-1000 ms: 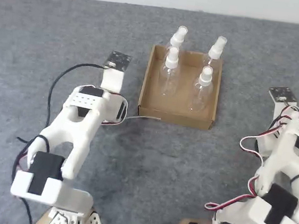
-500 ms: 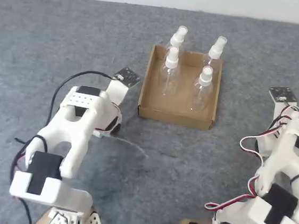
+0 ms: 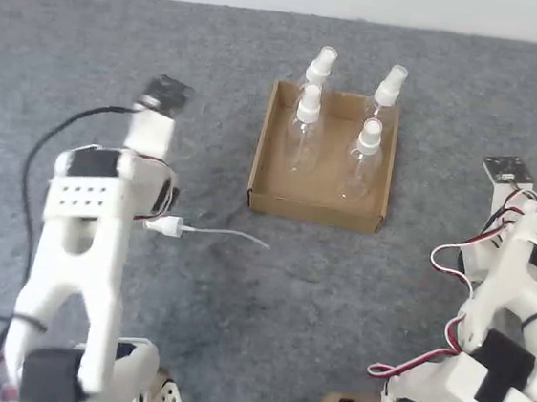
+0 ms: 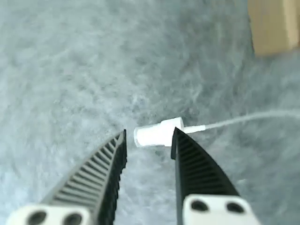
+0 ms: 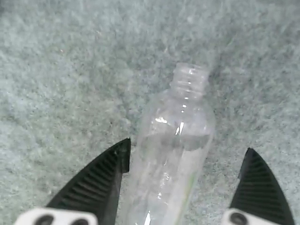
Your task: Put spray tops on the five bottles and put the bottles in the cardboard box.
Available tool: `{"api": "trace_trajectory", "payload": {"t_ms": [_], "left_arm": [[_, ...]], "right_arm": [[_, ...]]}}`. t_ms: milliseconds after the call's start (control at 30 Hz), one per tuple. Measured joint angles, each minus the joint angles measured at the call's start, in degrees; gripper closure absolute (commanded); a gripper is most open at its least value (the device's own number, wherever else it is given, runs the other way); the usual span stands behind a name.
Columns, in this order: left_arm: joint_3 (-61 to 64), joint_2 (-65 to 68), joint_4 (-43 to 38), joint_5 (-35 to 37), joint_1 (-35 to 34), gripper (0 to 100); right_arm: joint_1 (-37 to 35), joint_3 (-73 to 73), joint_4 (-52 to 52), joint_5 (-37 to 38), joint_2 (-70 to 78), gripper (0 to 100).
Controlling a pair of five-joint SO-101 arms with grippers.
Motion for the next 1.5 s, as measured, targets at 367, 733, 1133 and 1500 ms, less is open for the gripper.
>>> {"api": "trace_trajectory", "payload": {"t_ms": [367, 733, 1133, 1500], "left_arm": [[7.6, -0.4, -6.8, 29.4, -0.5, 74], [7.5, 17.8, -8.4, 32.8, 0.4, 77], [4.0, 19.7, -8.4, 18.7, 2.1, 85], [4.0, 19.8, -8.4, -1.1, 3.0, 84]], "right_arm": [[0.1, 0.0, 0.0, 0.0, 0.4, 68.6], [0.1, -0.1, 0.0, 0.0, 0.6, 68.1], [0.1, -0.1, 0.0, 0.0, 0.6, 68.1], [0.1, 0.0, 0.0, 0.0, 0.6, 68.0]]}}
